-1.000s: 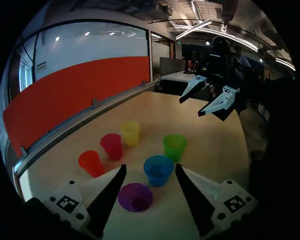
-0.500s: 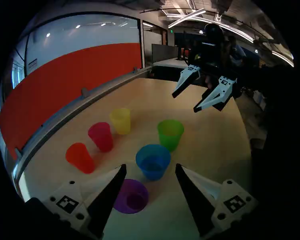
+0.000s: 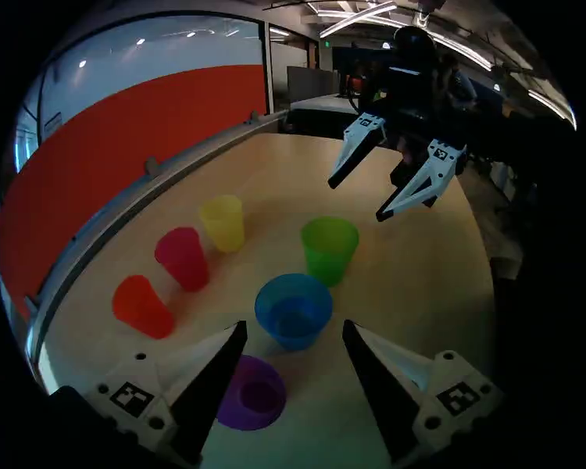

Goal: Pour water

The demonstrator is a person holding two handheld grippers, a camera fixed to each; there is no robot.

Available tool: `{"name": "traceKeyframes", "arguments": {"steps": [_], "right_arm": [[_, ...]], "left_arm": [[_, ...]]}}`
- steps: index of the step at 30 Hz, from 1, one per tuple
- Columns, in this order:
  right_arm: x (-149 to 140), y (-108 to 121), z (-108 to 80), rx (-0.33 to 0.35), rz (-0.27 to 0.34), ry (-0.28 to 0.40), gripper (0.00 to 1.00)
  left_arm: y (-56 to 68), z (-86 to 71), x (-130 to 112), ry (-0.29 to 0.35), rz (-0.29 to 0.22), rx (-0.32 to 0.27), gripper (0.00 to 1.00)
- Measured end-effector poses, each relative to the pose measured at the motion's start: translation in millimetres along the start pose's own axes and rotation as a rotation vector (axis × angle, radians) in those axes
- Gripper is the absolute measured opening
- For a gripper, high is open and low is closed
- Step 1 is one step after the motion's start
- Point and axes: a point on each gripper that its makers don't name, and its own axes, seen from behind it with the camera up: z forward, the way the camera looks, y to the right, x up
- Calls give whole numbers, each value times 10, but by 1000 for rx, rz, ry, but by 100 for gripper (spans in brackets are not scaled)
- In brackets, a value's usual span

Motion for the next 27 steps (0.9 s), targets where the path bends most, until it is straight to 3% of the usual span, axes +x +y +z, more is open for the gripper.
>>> {"name": "traceKeyframes", "arguments": {"steps": [17, 27], "right_arm": [[-216, 0, 154, 28, -19, -81, 99], [-308, 25, 249, 35, -18, -111, 99]], "left_arm": [[-28, 221, -106, -109, 3, -17, 91], [-11, 318, -148, -140, 8, -24, 91]]}}
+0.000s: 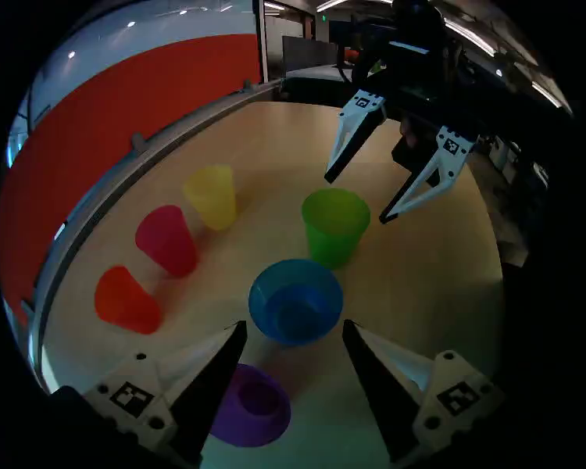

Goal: Pour water

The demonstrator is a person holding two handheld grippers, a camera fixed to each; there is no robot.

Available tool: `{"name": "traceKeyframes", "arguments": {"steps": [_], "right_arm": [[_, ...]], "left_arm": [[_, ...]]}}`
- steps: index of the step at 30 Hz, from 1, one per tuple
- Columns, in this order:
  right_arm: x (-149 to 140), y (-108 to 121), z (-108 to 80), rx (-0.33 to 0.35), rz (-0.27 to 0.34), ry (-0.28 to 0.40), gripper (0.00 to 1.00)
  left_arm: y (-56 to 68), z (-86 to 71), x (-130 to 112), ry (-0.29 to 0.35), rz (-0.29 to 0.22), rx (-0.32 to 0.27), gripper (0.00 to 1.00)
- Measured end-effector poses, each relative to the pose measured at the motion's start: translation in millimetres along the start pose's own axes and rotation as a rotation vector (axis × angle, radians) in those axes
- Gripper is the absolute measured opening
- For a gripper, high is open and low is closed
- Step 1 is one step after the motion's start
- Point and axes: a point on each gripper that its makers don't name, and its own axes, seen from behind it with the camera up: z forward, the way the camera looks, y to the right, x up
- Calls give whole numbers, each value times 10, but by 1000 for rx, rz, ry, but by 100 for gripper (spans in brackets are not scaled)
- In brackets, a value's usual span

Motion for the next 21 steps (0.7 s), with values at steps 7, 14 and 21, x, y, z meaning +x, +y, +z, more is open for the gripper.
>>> {"name": "traceKeyframes", "arguments": {"steps": [7, 14, 21], "right_arm": [[-53, 32, 67, -2, 6, -17, 99], [-60, 35, 158, 4, 5, -21, 99], [-75, 34, 247, 13, 7, -25, 99]], "left_arm": [[14, 83, 9, -9, -2, -9, 91], [27, 170, 35, -12, 7, -10, 91], [19, 243, 47, -15, -6, -8, 91]]}}
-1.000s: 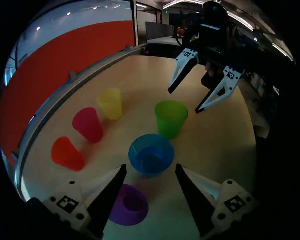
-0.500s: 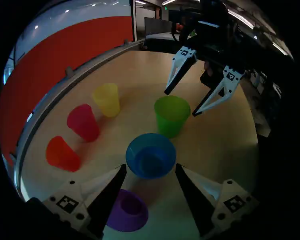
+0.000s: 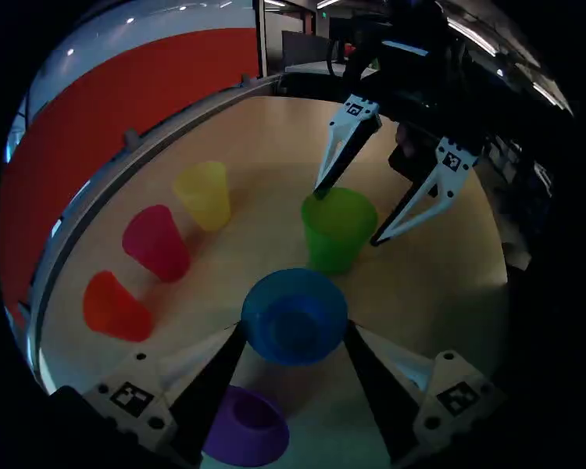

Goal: Pour water

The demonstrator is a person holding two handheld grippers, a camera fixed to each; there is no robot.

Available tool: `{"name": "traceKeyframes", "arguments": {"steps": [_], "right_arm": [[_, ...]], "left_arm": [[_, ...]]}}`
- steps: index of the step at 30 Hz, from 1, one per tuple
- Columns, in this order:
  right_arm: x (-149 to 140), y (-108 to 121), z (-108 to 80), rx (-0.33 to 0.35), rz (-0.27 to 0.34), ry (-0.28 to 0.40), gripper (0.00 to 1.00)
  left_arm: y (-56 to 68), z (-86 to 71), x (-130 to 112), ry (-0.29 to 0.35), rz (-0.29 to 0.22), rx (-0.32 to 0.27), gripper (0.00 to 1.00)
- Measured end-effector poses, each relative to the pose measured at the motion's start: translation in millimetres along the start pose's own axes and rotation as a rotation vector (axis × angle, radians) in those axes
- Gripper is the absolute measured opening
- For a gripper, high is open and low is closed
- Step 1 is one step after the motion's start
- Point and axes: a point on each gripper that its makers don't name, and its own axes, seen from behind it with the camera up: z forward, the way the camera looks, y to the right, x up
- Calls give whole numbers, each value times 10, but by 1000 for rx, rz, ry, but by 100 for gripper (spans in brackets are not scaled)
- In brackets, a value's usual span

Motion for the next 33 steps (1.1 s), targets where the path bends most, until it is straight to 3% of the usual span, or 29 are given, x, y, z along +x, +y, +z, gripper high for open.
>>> {"name": "traceKeyframes", "arguments": {"steps": [19, 23, 33], "right_arm": [[-12, 8, 89, 4, 9, -2, 99], [-11, 9, 88, 2, 10, -1, 93], [-17, -40, 79, 14, 3, 0, 92]], "left_arm": [[6, 93, 0, 1, -9, 4, 91], [4, 100, -24, -5, -17, 7, 88], [17, 77, -28, 0, -25, 8, 85]]}}
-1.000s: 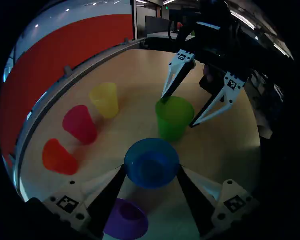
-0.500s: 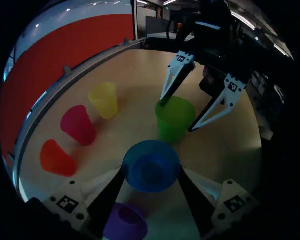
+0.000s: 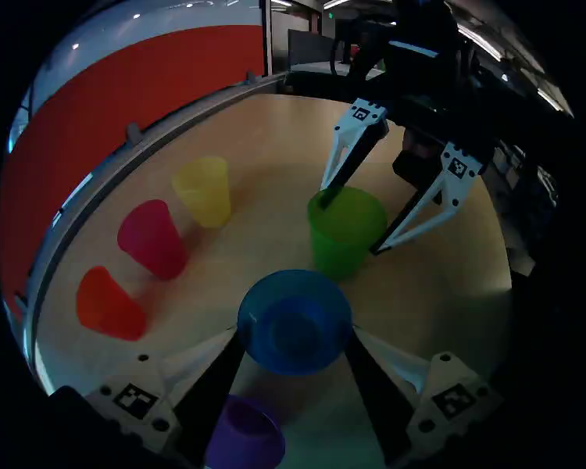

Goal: Pour water

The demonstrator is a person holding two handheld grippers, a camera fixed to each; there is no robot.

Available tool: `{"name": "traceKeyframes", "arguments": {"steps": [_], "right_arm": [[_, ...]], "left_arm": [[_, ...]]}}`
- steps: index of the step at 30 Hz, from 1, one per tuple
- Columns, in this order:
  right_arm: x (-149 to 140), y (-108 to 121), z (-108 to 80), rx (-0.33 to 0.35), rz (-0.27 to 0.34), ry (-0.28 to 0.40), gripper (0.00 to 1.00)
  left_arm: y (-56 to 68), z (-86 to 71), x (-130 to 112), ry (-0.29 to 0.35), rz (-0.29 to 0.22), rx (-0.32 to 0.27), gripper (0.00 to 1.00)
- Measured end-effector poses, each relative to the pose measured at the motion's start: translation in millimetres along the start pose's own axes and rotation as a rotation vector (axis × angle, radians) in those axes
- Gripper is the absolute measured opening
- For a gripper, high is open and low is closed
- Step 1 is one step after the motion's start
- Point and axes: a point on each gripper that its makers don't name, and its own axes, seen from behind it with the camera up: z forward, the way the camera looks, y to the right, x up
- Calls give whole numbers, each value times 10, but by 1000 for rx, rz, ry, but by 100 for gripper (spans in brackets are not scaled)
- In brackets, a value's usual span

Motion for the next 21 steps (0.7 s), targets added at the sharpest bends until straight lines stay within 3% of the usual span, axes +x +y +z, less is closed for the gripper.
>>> {"name": "traceKeyframes", "arguments": {"steps": [13, 21], "right_arm": [[82, -38, -68, 5, 17, 21, 92], [155, -44, -167, -8, 13, 34, 91]], "left_arm": [[33, -40, 32, 25, -8, -13, 85], [23, -176, 147, 63, -7, 5, 85]]}}
